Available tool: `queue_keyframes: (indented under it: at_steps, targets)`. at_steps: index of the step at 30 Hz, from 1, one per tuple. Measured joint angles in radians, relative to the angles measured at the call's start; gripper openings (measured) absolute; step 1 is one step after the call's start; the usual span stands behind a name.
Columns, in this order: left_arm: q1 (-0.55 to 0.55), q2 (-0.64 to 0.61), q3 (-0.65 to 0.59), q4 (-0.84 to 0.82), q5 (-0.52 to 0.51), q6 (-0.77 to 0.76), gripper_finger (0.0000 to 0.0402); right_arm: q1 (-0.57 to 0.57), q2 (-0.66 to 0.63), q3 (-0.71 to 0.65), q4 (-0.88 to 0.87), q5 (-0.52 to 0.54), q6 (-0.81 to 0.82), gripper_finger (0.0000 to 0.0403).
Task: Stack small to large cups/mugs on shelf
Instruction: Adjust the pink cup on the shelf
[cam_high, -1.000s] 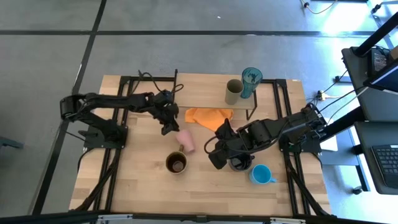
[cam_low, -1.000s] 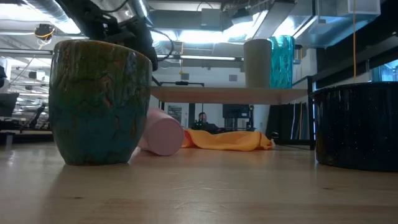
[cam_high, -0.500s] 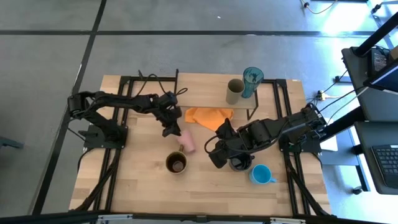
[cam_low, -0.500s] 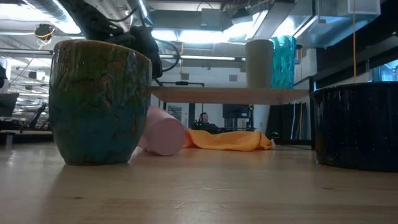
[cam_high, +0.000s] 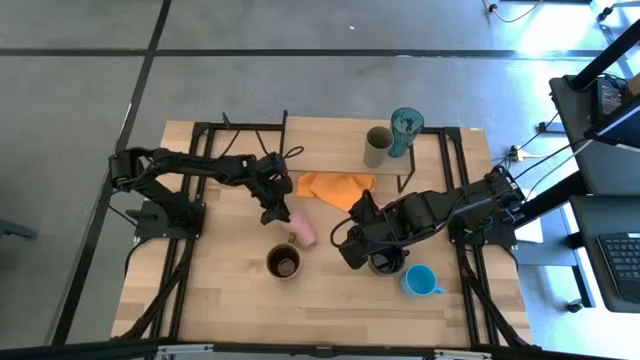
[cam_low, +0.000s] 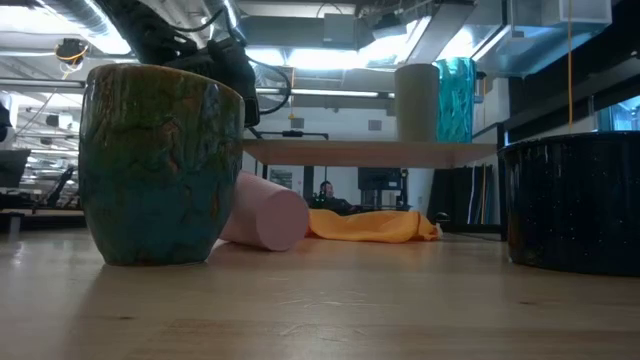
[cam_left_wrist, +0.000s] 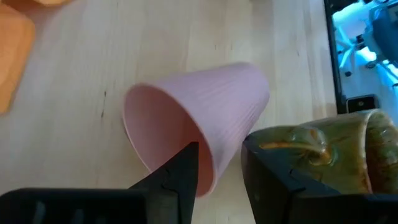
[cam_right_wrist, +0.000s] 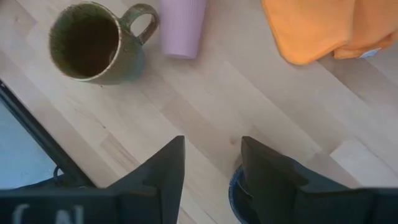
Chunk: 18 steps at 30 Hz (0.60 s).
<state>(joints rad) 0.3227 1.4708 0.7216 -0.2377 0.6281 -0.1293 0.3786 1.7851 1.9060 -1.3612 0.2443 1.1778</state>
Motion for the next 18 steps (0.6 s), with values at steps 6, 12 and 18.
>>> queue_keyframes:
  at_steps: [6, 12, 18]
  targets:
    - [-0.001, -0.013, 0.0, 0.001, -0.058, -0.02, 0.0115, 0.0, 0.0, 0.0, -0.003, 0.0, 0.0, 0.0159]
    - [-0.004, -0.034, 0.001, 0.0, -0.086, -0.047, 0.0115, 0.0, 0.0, 0.0, -0.01, 0.0, -0.001, 0.0159]
    - [-0.056, -0.034, 0.001, -0.012, -0.089, -0.057, 0.0115, 0.0, 0.0, 0.0, -0.015, 0.0, -0.002, 0.0159]
